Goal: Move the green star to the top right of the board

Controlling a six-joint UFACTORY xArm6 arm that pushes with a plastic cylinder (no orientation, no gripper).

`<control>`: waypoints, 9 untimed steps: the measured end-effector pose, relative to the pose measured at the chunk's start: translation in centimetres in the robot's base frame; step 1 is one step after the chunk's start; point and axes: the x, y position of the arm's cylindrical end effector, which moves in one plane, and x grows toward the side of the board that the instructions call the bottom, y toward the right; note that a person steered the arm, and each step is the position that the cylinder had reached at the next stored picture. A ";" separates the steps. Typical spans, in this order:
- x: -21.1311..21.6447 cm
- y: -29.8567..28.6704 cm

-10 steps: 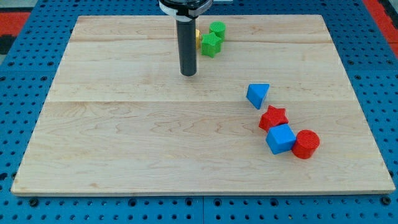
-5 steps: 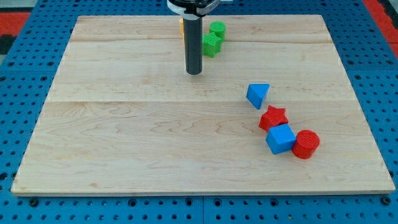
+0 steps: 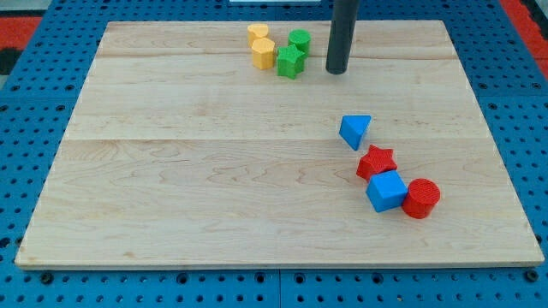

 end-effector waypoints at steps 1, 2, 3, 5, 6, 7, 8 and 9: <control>-1.7 -2.8; -0.3 -4.2; 2.8 -5.1; 7.6 -5.6; 7.2 -11.3; 4.1 -13.9; 0.2 -13.7; 0.3 -11.3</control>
